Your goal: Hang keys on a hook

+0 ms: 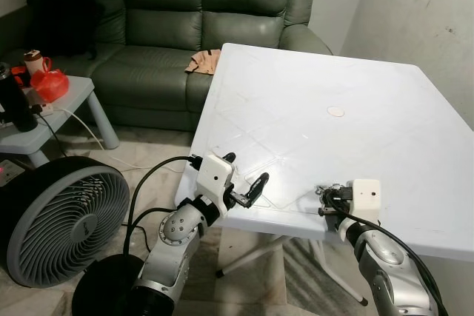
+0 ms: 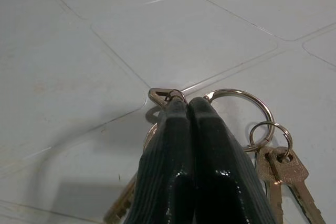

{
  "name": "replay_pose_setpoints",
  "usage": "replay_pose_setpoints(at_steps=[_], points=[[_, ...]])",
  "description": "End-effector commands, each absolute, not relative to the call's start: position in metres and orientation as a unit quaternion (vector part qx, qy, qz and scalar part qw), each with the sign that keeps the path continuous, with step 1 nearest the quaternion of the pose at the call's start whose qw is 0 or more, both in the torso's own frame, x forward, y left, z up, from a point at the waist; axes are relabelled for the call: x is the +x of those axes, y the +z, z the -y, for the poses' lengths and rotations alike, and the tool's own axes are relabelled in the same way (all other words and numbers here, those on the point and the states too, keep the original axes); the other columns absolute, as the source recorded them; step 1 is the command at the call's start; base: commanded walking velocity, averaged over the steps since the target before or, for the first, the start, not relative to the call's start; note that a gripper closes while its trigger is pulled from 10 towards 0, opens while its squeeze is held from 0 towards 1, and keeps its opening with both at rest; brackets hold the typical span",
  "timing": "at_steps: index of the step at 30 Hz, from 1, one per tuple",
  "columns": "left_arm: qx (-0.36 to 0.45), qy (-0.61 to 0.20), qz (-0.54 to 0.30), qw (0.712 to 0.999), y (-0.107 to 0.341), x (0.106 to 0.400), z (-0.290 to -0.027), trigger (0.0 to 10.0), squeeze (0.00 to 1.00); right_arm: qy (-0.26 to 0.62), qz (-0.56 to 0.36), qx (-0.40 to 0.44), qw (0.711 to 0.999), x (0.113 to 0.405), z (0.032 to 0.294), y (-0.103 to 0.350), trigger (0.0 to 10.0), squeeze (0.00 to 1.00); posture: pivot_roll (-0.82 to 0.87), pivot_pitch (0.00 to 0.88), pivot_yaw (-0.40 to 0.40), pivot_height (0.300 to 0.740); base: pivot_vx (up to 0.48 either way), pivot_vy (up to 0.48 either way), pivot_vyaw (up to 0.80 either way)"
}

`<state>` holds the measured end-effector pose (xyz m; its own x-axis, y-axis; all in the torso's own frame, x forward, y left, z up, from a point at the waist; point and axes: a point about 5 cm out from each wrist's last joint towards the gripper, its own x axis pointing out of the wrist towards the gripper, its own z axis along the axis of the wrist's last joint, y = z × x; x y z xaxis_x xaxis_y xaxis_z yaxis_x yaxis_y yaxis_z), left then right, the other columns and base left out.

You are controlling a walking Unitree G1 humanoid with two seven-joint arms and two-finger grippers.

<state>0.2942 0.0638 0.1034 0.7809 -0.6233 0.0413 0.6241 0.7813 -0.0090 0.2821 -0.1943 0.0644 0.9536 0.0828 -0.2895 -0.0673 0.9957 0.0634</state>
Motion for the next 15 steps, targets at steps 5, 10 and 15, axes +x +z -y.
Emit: replay_pose_setpoints(at_steps=[5, 10, 15], points=[[-0.005, -0.32, 0.033, 0.947, 0.114, 0.302, -0.065, 10.0, 0.0, 0.035, -0.105, 0.049, 0.993, 0.288, 0.196, 0.08, 0.0, 0.0, 0.03, 0.0, -0.046, 0.74, 0.0, 0.0, 0.0], [-0.008, -0.297, 0.049, 0.954, 0.125, 0.315, -0.07, 10.0, 0.0, 0.034, -0.078, 0.075, 0.994, 0.293, 0.198, 0.092, 0.0, 0.0, 0.03, 0.0, -0.046, 0.74, 0.0, 0.0, 0.0], [-0.035, -0.26, 0.065, 0.963, 0.141, 0.331, -0.082, 10.0, 0.0, 0.019, -0.044, 0.115, 0.992, 0.3, 0.202, 0.109, 0.0, 0.0, 0.03, 0.0, -0.044, 0.74, 0.0, 0.0, 0.0]])
